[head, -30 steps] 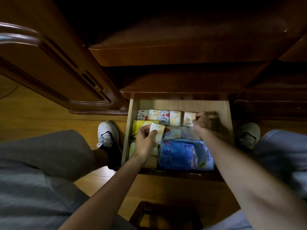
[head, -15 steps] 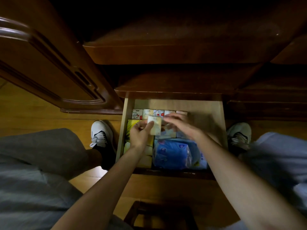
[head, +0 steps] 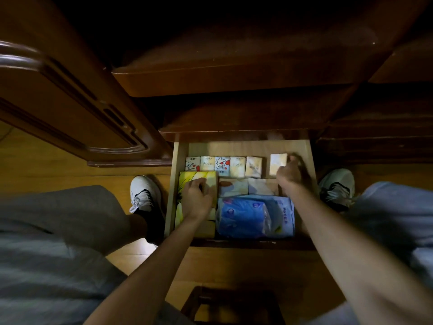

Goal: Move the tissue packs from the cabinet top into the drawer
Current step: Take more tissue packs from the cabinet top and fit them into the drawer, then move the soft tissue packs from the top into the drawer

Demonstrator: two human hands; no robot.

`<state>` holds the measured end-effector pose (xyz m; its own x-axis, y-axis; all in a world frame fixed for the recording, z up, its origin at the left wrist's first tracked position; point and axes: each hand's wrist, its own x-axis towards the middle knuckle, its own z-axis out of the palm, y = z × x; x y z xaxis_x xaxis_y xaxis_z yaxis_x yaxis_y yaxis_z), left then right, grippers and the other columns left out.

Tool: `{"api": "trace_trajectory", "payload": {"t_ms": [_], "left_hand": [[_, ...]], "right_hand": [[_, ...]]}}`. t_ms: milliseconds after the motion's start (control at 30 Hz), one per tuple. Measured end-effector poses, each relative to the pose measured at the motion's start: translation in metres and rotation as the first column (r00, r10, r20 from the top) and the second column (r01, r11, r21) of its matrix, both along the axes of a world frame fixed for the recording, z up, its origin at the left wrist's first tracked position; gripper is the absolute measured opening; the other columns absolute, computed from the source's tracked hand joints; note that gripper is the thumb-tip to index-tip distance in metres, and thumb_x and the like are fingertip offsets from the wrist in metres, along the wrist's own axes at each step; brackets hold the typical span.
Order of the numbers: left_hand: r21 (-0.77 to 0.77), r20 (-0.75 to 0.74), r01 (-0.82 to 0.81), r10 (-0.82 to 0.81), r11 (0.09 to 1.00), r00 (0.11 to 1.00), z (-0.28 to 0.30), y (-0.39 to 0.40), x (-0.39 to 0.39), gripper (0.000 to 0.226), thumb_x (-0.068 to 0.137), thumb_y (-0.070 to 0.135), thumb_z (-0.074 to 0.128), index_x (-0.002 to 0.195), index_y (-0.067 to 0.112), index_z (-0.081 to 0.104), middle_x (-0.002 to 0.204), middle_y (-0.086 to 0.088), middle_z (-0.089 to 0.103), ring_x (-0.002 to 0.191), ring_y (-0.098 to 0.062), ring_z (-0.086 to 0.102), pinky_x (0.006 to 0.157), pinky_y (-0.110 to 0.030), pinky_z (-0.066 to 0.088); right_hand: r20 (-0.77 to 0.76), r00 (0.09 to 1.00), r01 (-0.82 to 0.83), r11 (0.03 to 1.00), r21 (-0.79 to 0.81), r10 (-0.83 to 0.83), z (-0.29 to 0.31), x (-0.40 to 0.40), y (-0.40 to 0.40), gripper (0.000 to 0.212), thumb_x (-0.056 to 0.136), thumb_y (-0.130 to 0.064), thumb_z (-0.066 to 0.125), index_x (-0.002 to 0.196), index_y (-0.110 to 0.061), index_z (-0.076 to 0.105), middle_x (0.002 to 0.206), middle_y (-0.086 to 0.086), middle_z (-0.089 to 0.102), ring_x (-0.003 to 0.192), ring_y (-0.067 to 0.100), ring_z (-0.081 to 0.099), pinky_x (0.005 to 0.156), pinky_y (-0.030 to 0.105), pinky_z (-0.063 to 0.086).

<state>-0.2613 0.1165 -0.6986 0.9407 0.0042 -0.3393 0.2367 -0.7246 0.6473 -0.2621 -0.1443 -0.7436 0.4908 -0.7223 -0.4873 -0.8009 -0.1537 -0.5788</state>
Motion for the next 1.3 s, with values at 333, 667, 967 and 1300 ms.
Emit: {"api": "trace_trajectory", "payload": {"t_ms": [333,667,967,1300], "left_hand": [[0.176,0.053,0.171,-0.183,0.969,0.982,-0.009,0.007,-0.009,0.042,0.092,0.028,0.067,0.132,0.018,0.061,0.140,-0.003,0.048,0.125,-0.022,0.050,0.093,-0.030,0.045],[0.208,0.036,0.239,-0.252,0.948,0.967,-0.002,0.006,-0.005,0.044,0.094,0.031,0.061,0.136,0.018,0.058,0.142,-0.006,0.045,0.128,-0.026,0.047,0.094,-0.037,0.047],[0.090,-0.069,0.428,-0.423,0.899,0.903,0.050,0.019,-0.001,0.046,0.096,0.030,0.063,0.137,0.011,0.056,0.139,-0.010,0.057,0.106,-0.022,0.063,0.081,-0.031,0.053],[0.214,0.772,0.370,-0.389,0.904,0.504,0.302,-0.010,0.058,0.022,0.097,0.029,0.056,0.116,0.035,0.066,0.113,0.016,0.064,0.082,-0.004,0.064,0.064,-0.020,0.052]], "right_hand": [[-0.371,0.897,-0.354,0.894,-0.274,0.241,-0.012,0.011,0.020,0.047,0.094,-0.030,0.065,0.128,-0.001,0.051,0.130,0.026,0.048,0.104,0.033,0.060,0.085,0.042,0.058],[-0.263,0.928,-0.304,0.945,-0.121,0.265,0.011,-0.006,0.021,0.029,0.097,-0.038,0.060,0.111,-0.013,0.058,0.093,0.007,0.064,0.079,0.023,0.066,0.075,0.041,0.061],[-0.045,0.790,-0.609,0.792,0.055,0.611,0.111,-0.022,0.036,0.047,0.094,-0.030,0.067,0.138,-0.019,0.055,0.130,0.005,0.063,0.112,0.022,0.061,0.095,0.038,0.051],[0.434,0.587,-0.295,0.680,-0.672,0.683,0.368,-0.024,-0.015,0.012,0.096,-0.038,0.057,0.098,-0.042,0.068,0.090,-0.025,0.068,0.077,-0.003,0.063,0.062,0.017,0.049]]}}
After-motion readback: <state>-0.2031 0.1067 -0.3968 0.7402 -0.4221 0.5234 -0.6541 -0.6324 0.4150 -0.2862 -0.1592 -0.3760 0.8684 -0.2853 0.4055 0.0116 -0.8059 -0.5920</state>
